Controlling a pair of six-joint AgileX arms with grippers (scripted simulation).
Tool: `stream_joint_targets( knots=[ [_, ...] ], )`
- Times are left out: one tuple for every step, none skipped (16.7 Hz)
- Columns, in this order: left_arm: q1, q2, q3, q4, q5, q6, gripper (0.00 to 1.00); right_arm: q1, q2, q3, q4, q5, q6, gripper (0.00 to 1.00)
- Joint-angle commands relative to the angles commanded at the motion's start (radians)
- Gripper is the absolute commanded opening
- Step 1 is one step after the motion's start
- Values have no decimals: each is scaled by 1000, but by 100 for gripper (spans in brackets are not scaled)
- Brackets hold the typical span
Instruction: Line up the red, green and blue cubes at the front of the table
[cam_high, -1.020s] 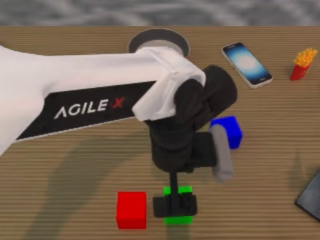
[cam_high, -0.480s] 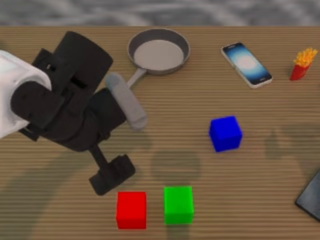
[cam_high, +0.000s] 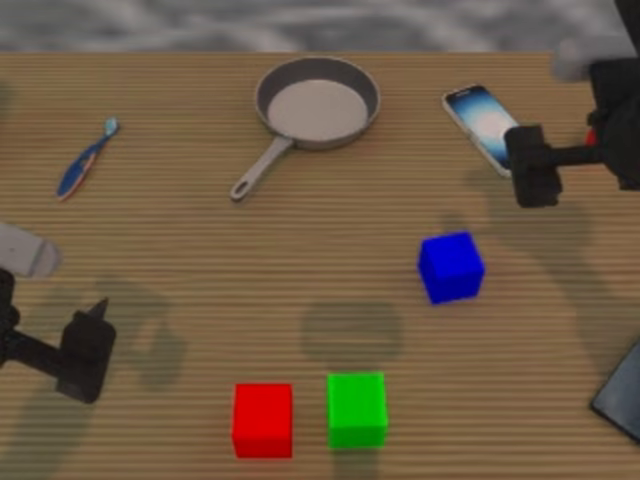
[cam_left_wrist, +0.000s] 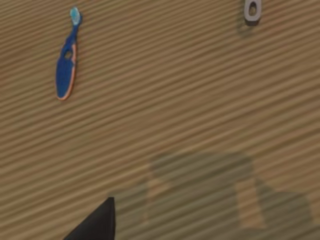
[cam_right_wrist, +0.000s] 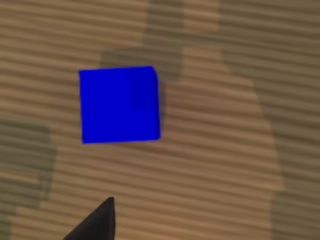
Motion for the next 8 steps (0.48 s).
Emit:
stream_joint_targets(
  knots=[
    [39, -90, -63, 46, 2, -29, 100, 20, 93, 76, -51, -1, 11, 100],
    [78, -183, -126, 93, 3, -59, 100, 39, 179, 149, -98, -1, 20, 100],
    [112, -265, -180, 137, 5, -85, 100, 56, 261, 220, -142, -2, 30, 100],
    [144, -342, -229, 178, 6, -109, 100, 73, 338, 286, -182, -2, 38, 100],
    [173, -411, -273, 218, 7, -131, 100, 88, 409, 348, -217, -2, 46, 100],
    [200, -478, -315, 257, 9, -152, 100, 101, 473, 404, -249, -2, 53, 100],
    [222, -531, -348, 290, 10, -169, 100, 113, 529, 453, -276, -1, 59, 100],
    [241, -576, -376, 319, 10, -184, 100, 123, 574, 494, -298, -1, 64, 100]
  ],
)
